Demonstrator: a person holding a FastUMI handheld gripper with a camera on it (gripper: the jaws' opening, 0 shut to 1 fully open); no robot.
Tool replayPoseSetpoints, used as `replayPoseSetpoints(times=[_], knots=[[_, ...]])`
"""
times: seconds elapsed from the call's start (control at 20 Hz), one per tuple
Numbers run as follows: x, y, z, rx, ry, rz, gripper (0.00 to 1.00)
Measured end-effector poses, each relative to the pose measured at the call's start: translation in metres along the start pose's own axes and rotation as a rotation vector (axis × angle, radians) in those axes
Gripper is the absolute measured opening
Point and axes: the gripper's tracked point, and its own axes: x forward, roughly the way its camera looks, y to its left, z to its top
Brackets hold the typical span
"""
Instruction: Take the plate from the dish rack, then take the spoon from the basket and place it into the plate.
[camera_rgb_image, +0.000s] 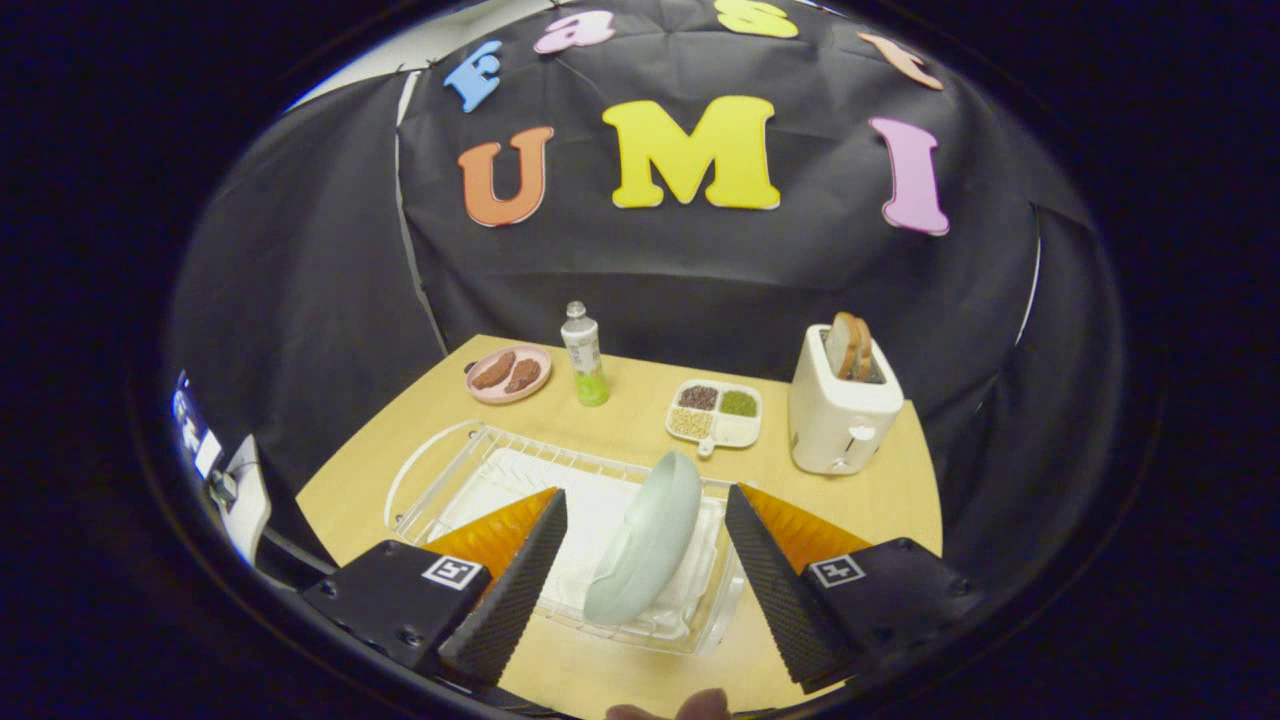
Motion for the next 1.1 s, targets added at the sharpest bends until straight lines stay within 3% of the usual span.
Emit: replayPoseSetpoints(times=[0.2,0.5,0.75,1.1], knots=[[0.037,-0.012,-0.001,0.026,0.110,-0.056,1.00],[0.070,-0.017,-0.034,0.128,0.287,-0.070,1.00],[0.088,-0.004,-0.055,0.247,0.393,-0.030,0.98],[0.093,0.012,-0.062,0.293,0.442,-0.068,0.64]])
